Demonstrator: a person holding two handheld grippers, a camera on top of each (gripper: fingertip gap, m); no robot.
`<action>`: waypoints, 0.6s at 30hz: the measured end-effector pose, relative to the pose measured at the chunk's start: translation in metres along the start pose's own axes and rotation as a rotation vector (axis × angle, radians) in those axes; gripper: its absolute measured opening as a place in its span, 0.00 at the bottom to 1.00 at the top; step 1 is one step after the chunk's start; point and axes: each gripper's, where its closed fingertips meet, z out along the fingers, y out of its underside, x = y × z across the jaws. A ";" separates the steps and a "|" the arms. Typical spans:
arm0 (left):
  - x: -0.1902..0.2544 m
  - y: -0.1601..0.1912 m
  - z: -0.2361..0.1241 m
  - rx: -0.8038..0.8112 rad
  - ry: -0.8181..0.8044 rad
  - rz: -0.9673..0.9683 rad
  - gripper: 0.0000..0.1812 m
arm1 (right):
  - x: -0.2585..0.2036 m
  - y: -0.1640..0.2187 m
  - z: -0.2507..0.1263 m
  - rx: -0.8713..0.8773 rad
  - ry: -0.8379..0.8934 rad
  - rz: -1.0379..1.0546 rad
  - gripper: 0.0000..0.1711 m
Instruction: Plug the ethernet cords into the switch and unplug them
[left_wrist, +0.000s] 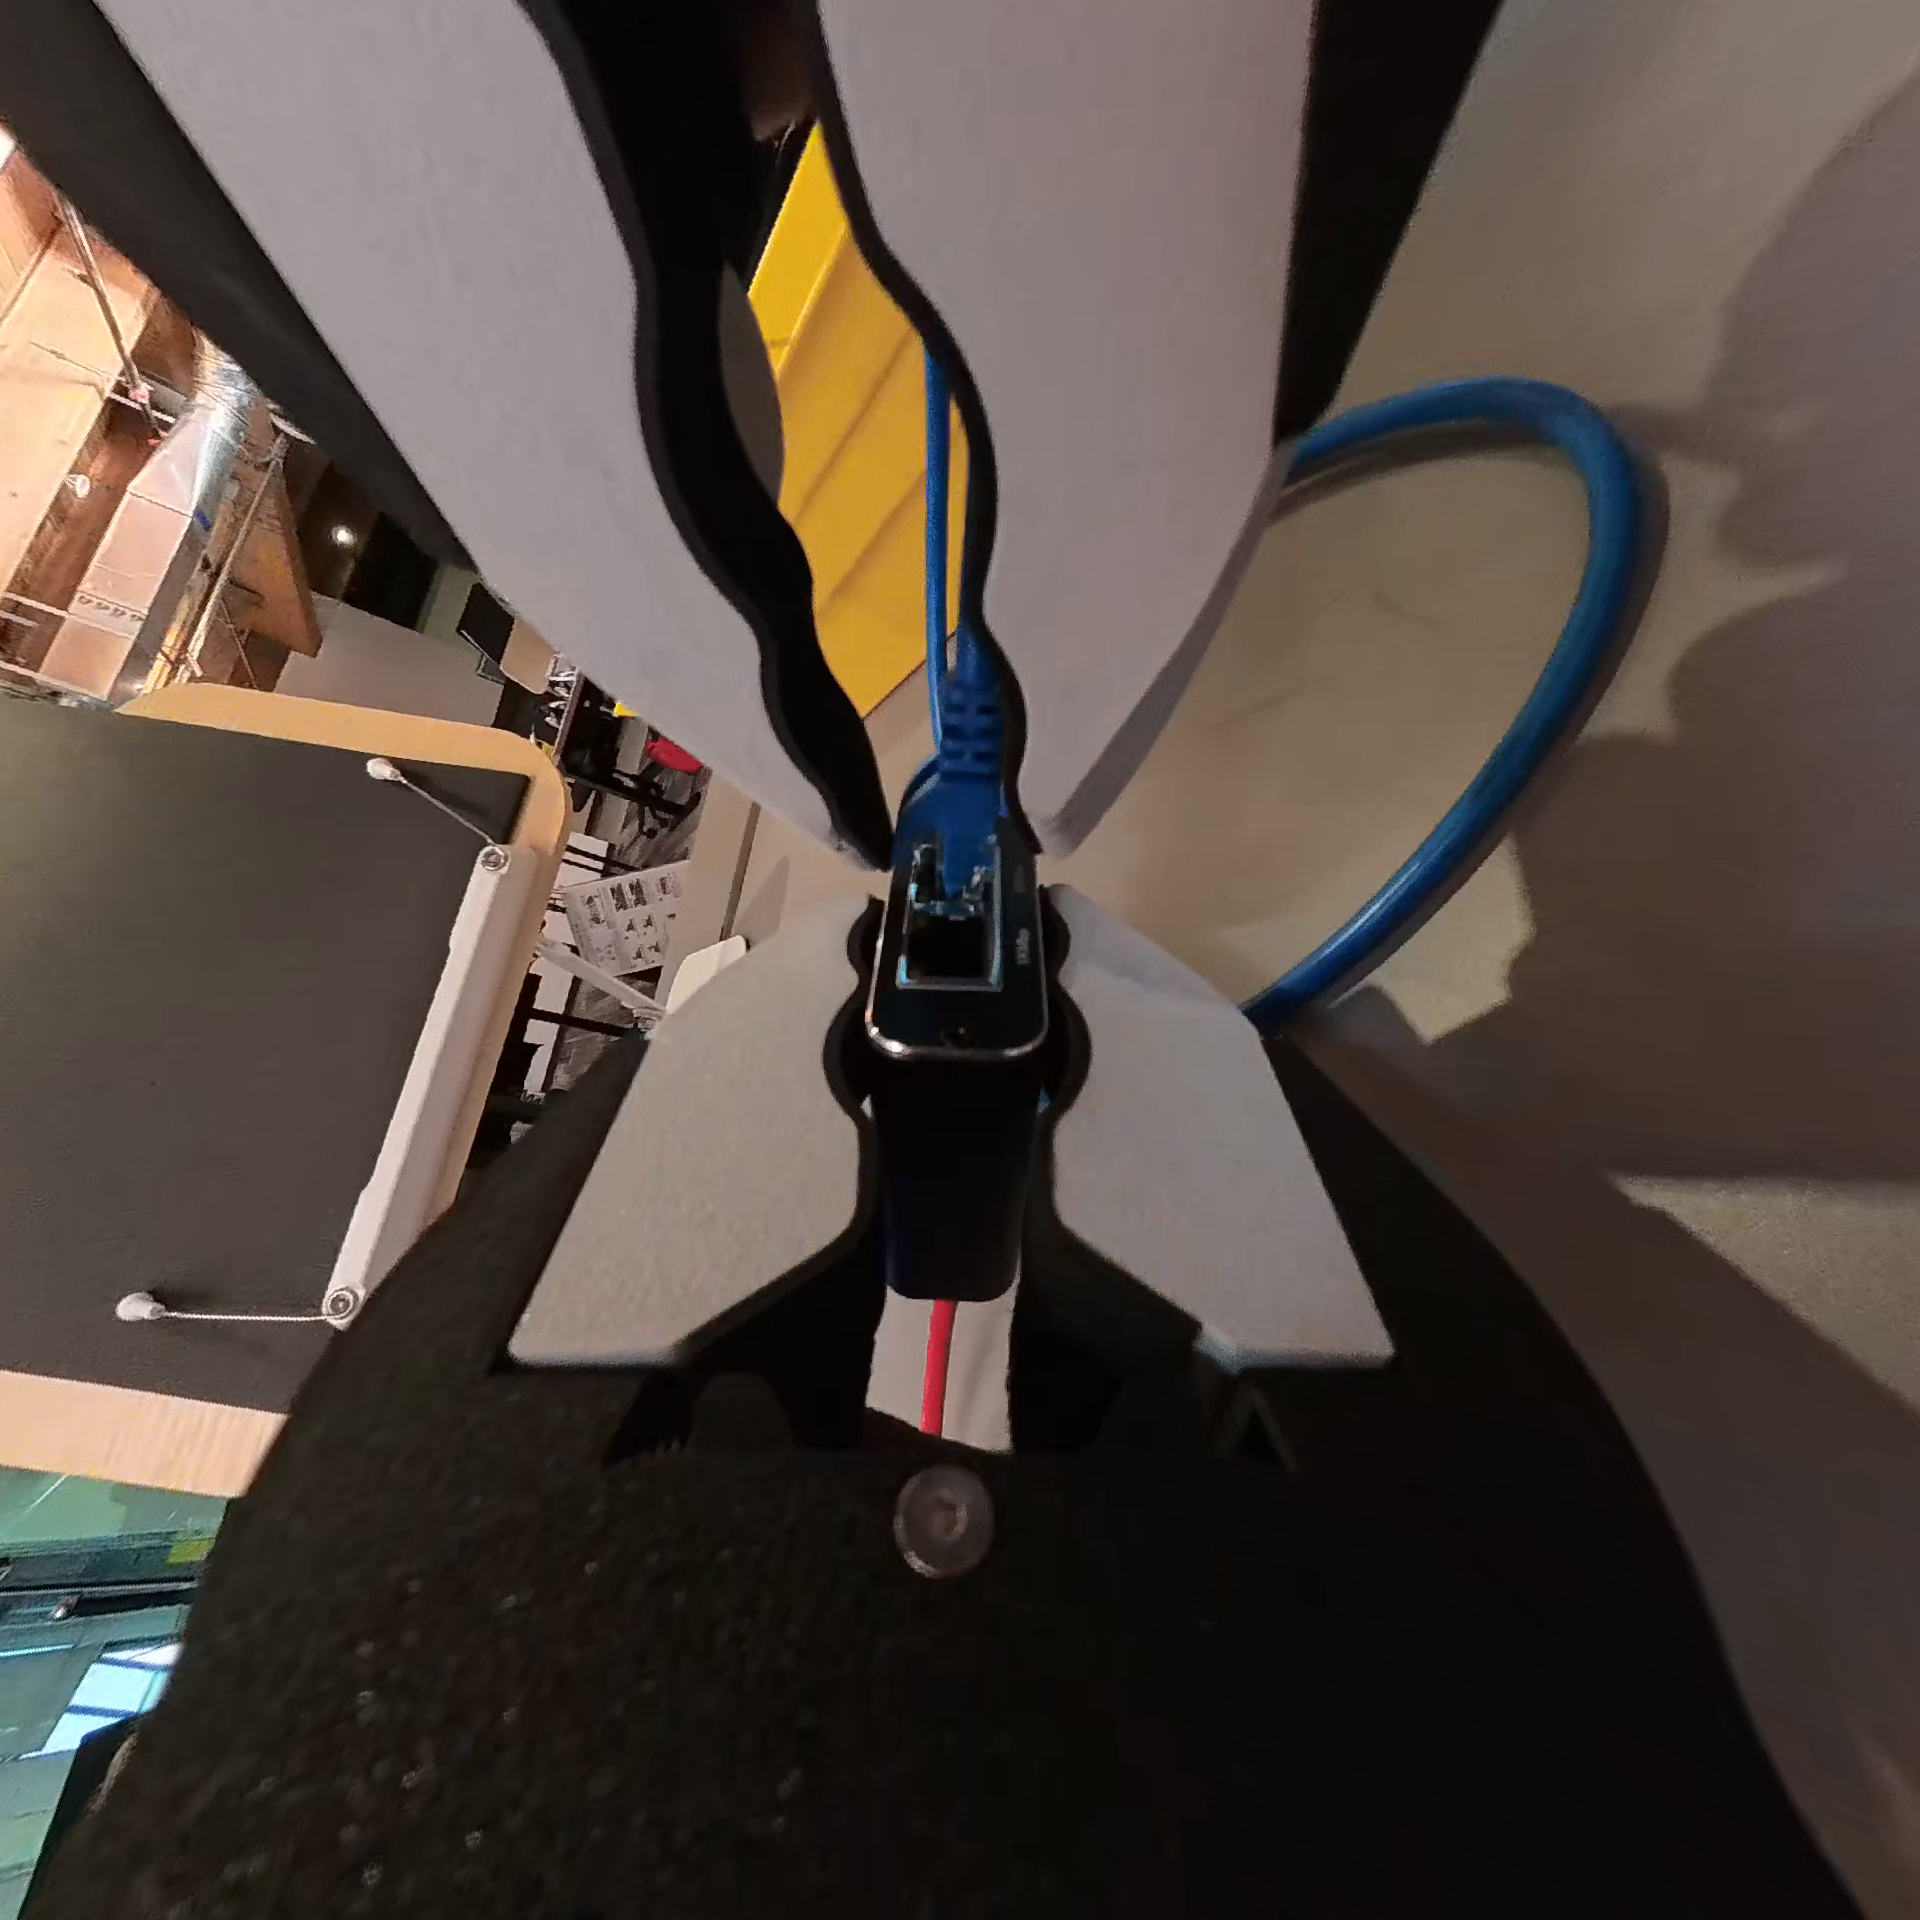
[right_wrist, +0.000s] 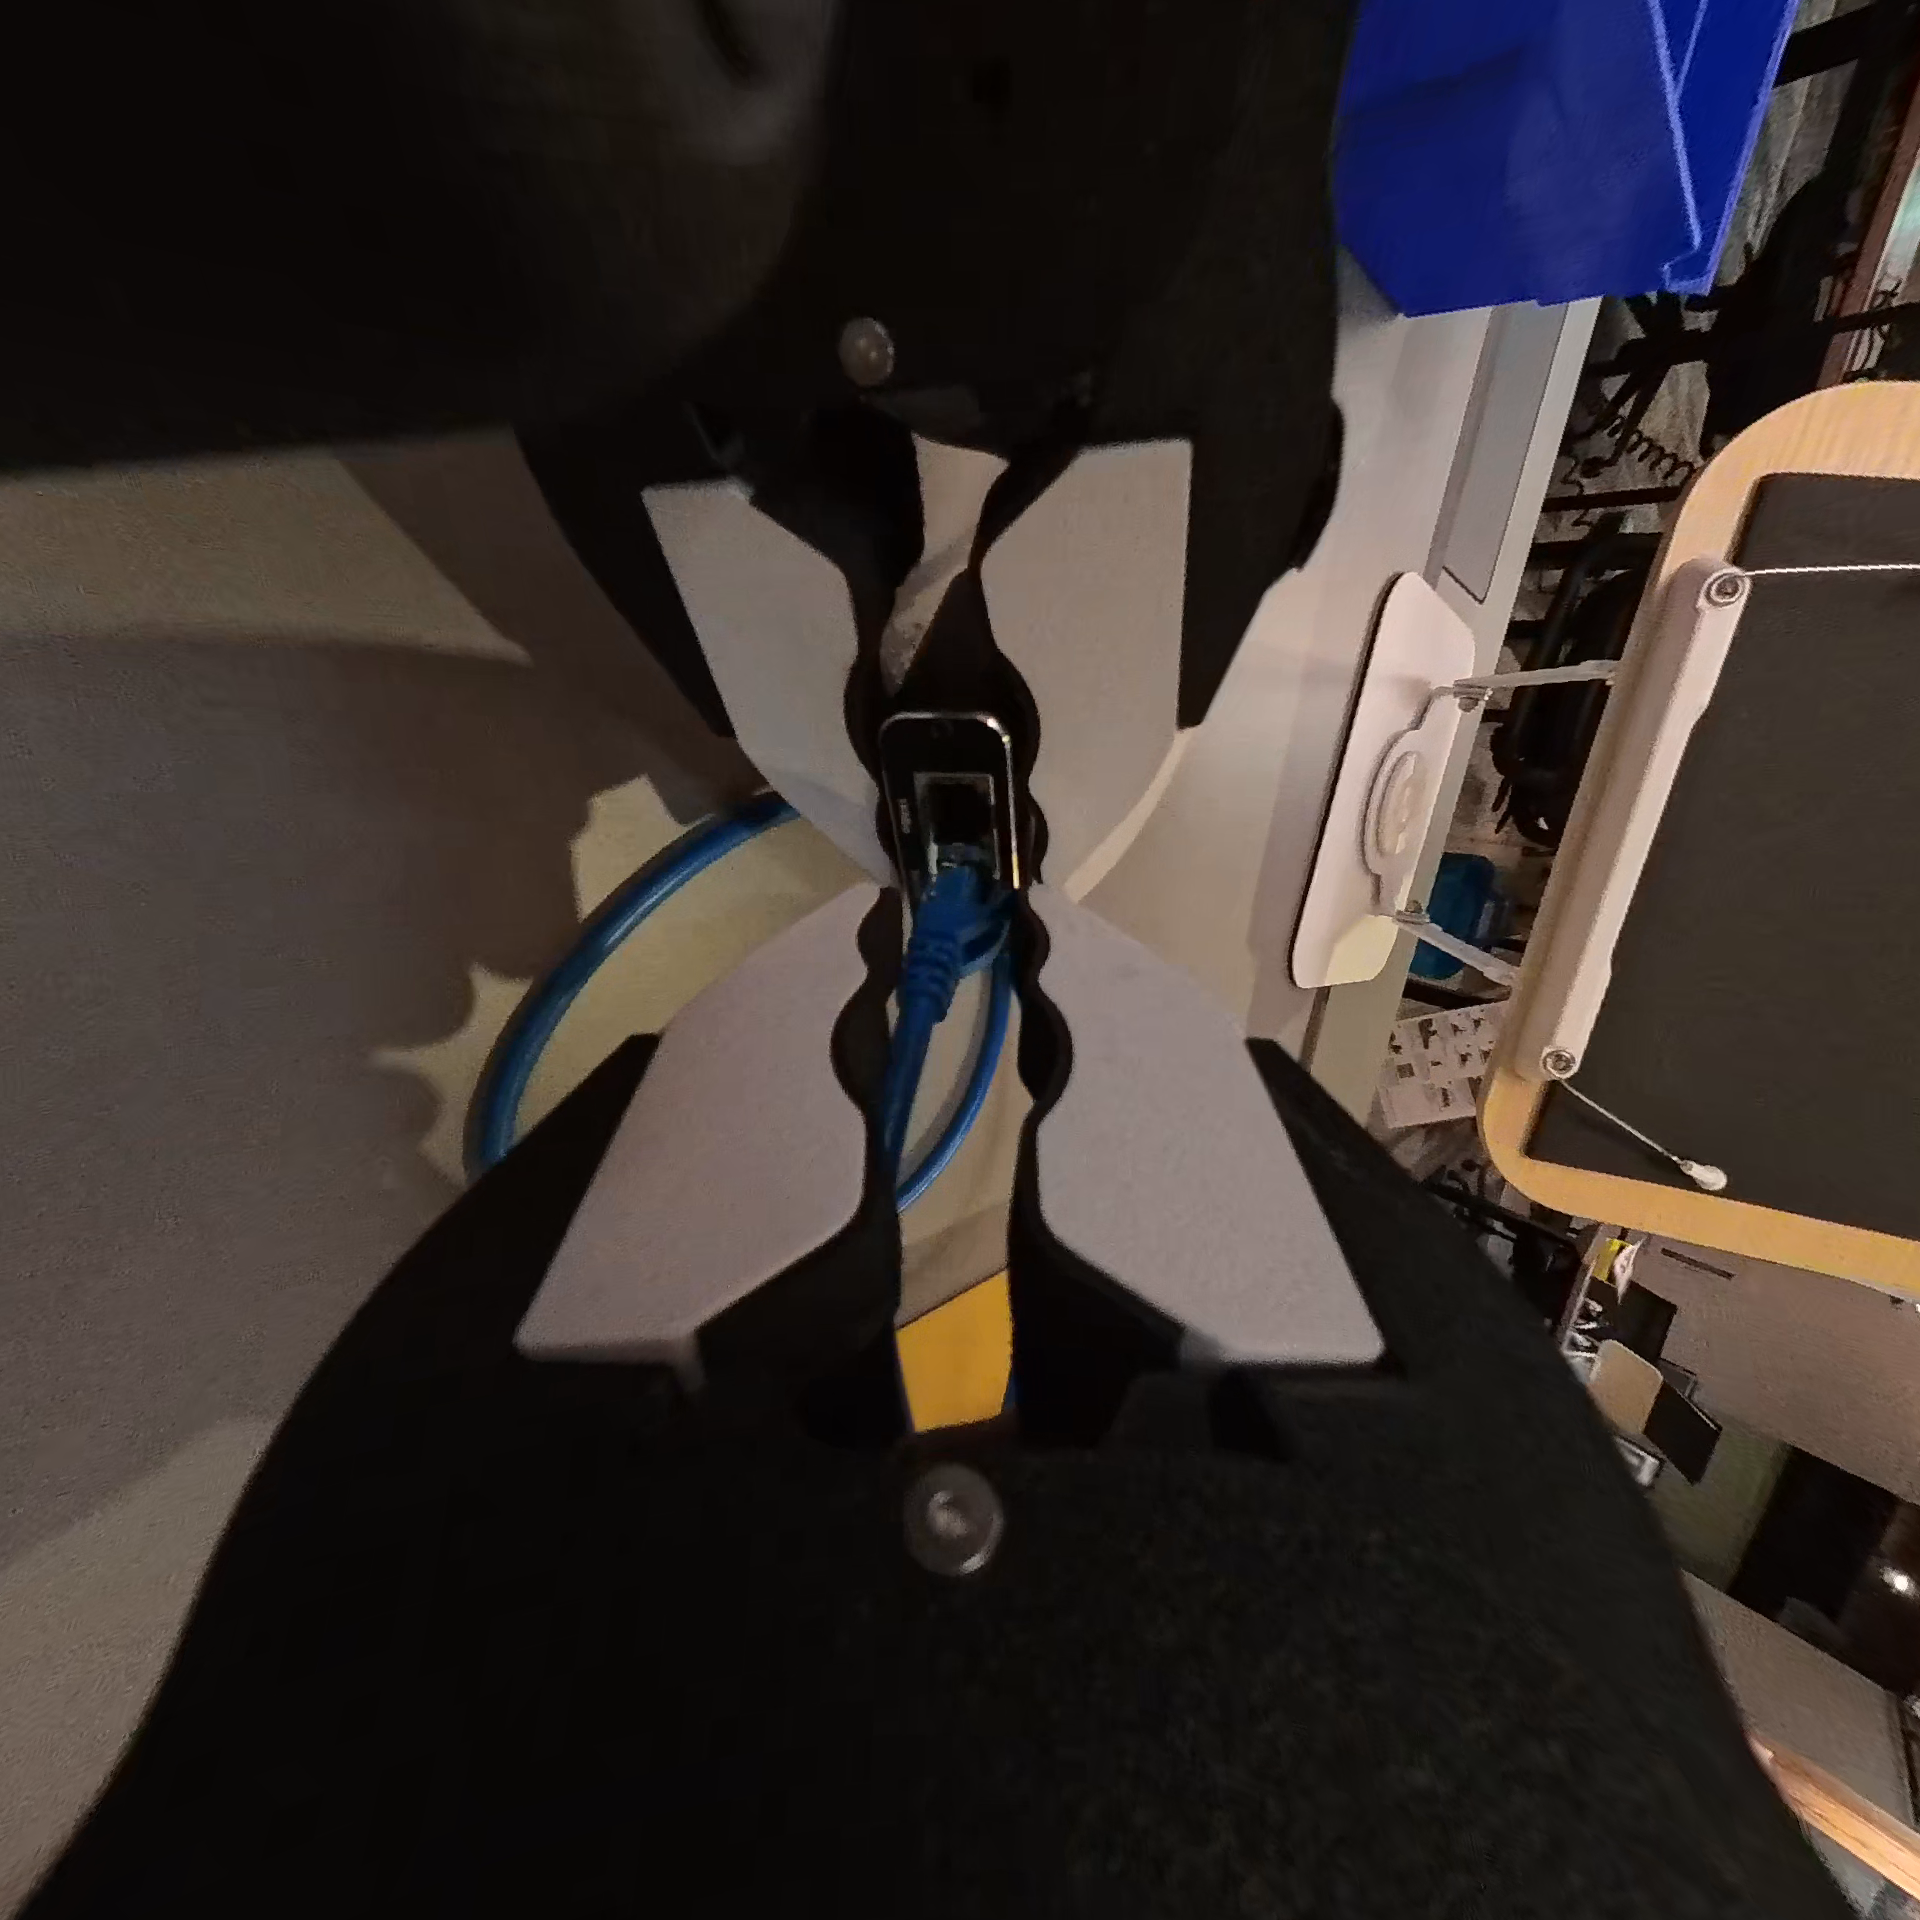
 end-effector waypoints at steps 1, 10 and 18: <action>0.000 0.000 0.000 -0.001 0.001 0.000 0.15 | 0.000 0.000 0.001 0.001 -0.006 0.004 0.11; 0.001 0.003 0.000 -0.049 0.008 -0.030 0.14 | -0.002 0.004 0.008 -0.037 -0.011 0.011 0.09; -0.002 -0.006 -0.001 0.000 -0.002 -0.062 0.15 | 0.001 0.003 -0.005 0.011 0.026 0.056 0.08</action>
